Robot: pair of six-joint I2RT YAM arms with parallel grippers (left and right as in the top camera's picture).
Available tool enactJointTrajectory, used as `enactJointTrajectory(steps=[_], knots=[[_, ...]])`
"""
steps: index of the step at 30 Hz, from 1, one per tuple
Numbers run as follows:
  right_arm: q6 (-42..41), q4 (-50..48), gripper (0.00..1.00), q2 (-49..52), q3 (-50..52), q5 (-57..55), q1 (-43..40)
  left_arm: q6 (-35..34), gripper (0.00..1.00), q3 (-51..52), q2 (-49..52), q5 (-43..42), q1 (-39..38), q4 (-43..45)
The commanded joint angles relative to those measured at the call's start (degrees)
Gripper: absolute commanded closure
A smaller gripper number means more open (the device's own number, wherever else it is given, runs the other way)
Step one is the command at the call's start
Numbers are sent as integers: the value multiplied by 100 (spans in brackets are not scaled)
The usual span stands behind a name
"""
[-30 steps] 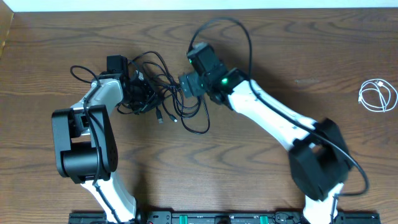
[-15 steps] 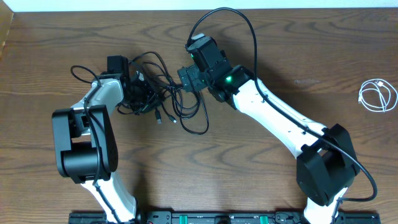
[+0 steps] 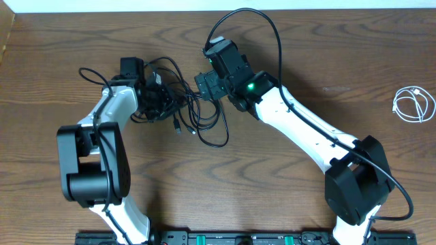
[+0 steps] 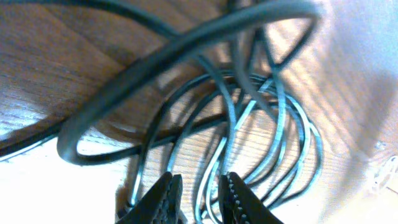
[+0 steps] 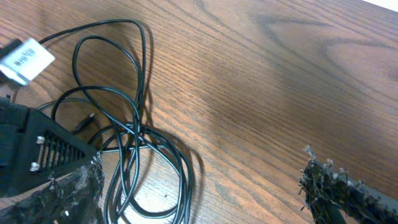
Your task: Untangle cables
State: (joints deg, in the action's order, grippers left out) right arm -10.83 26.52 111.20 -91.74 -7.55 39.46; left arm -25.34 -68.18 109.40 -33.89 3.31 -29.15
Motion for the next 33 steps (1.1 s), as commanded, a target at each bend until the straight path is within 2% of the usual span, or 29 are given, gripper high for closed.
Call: enactJointTrajectory(steps=[1,10,14,33], knots=[[83,7,1,46,15,-90,13,136,74,-35,-225,157,-37,2],[83,7,1,46,15,-90,13,136,55,-35,-225,505,-343,125],[83,7,1,46,15,-90,13,136,55,-35,-225,669,-490,149],[83,7,1,46,15,-90,13,-131,54,-33,-223,2785,-1576,334]])
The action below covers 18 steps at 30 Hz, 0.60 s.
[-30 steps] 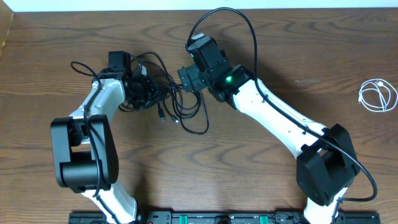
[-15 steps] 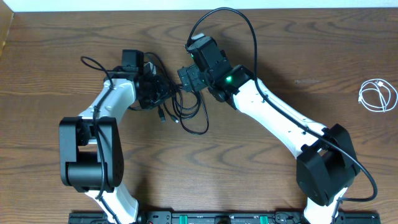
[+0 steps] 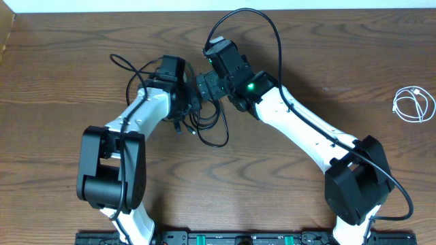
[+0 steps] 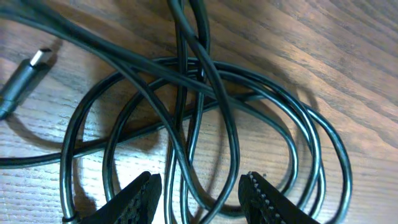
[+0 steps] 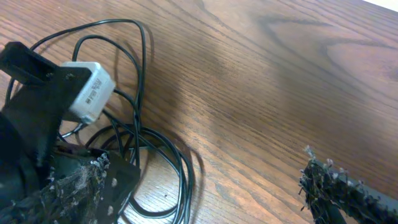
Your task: Untangle cables
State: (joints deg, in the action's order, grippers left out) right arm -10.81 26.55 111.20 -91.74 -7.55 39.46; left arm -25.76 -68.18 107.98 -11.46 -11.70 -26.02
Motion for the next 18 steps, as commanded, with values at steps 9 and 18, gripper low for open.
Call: enactJointTrajectory(steps=[9,18], knots=[[-184,-380,1,46,15,39,13,-284,54,-28,223,769,-186,149],[-643,-229,1,48,15,-199,-192,-284,61,-28,262,769,-184,192]])
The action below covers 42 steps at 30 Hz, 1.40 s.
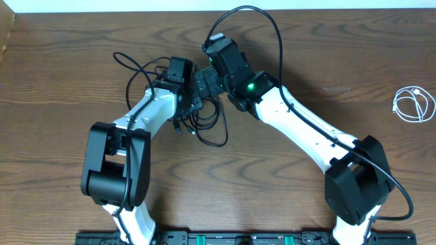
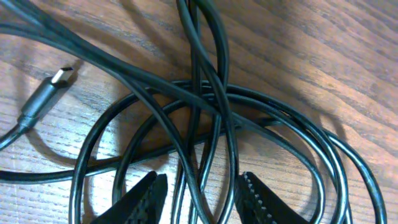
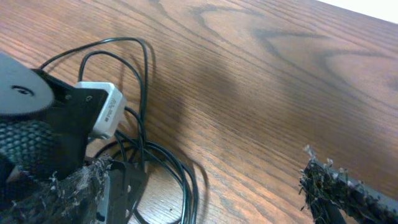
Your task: Untangle cables
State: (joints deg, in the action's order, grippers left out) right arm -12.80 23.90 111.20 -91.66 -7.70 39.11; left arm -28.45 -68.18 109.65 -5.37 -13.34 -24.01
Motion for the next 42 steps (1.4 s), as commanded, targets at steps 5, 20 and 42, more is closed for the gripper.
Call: enactJointTrajectory(steps=[5,20,42], knots=[[-1327,424,1,48,55,-90,-706,-15,67,-28,136,157,-20,37],[-1438,-50,20,48,1576,981,-793,546,93,-114,138,-337,33,98],[-1440,-2500,69,321,2597,975,-153,957,93,-116,-999,-273,219,-422]])
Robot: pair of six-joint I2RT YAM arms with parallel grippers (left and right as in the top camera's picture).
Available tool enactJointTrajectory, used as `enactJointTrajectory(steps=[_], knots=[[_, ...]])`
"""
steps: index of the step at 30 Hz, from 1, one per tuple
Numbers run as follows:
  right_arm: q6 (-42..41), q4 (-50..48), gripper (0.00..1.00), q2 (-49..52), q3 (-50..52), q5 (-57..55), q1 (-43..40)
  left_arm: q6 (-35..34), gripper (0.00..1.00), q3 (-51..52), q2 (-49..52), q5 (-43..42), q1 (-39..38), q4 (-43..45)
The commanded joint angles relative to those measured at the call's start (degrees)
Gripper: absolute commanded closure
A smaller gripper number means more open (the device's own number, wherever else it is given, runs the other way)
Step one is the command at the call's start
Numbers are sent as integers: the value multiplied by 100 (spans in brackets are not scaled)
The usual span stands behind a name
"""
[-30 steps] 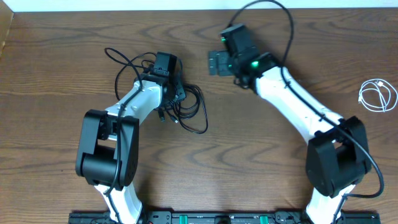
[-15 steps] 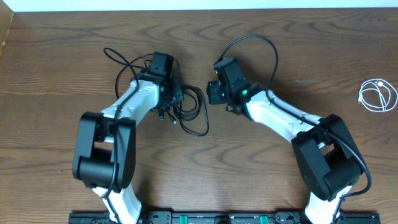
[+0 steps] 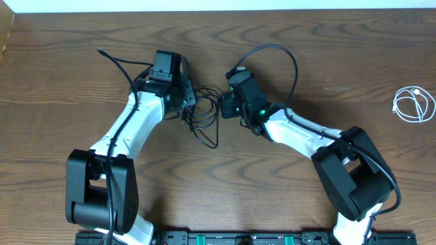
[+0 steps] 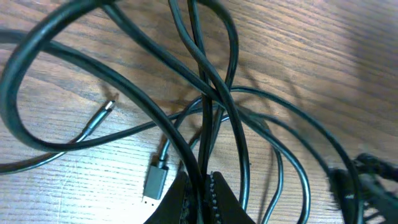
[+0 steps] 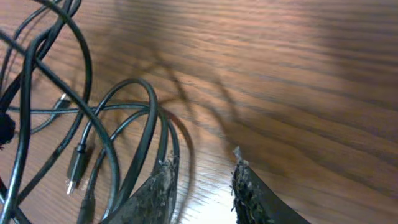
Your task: Untangle cables
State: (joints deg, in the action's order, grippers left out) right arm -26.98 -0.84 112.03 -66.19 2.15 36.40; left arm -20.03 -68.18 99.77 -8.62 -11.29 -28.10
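A tangle of thin black cables [image 3: 201, 120] lies on the wooden table [image 3: 225, 197] between my two arms. One strand runs up-left to a free end [image 3: 102, 52]. My left gripper [image 3: 182, 101] sits at the tangle's left side. In the left wrist view it [image 4: 202, 190] is shut on a few black strands that cross just above it, beside a USB plug [image 4: 155, 181]. My right gripper [image 3: 223, 107] is low at the tangle's right edge. In its wrist view it [image 5: 200, 186] is open over bare wood, cable loops [image 5: 134, 124] lying against its left finger.
A coiled white cable [image 3: 413, 104] lies apart at the far right of the table. A second, thinner plug [image 4: 101, 114] of the tangle rests left of the crossing. My right arm's own black lead [image 3: 286, 58] arches over the table behind it.
My left gripper was open over the crossing strands; now it is shut on them and sits further left. My right gripper has come down to the tangle's right edge, jaws narrower.
First my left gripper was nearly shut at the tangle's far left. Then it stood open over the loops further right, and closer over the crossing. Now it grips strands there. My right gripper stayed wide open above the tangle, and is now low beside it.
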Motion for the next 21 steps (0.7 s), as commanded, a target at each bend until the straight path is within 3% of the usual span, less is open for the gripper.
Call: enactJointTrajectory(steps=[1,9,14,18,21], knots=[[-22,-46,68,249,50,-11,127,116,93,-116,-11,55,13,-13],[-22,-107,67,343,50,-352,59,116,93,-116,-11,332,13,-39],[-155,188,59,256,37,-804,-153,116,93,-116,-11,334,13,-39],[-341,291,52,0,13,205,-461,116,93,-116,-11,332,13,-55],[-505,122,42,-83,13,1021,-658,114,93,-116,-11,332,13,-52]])
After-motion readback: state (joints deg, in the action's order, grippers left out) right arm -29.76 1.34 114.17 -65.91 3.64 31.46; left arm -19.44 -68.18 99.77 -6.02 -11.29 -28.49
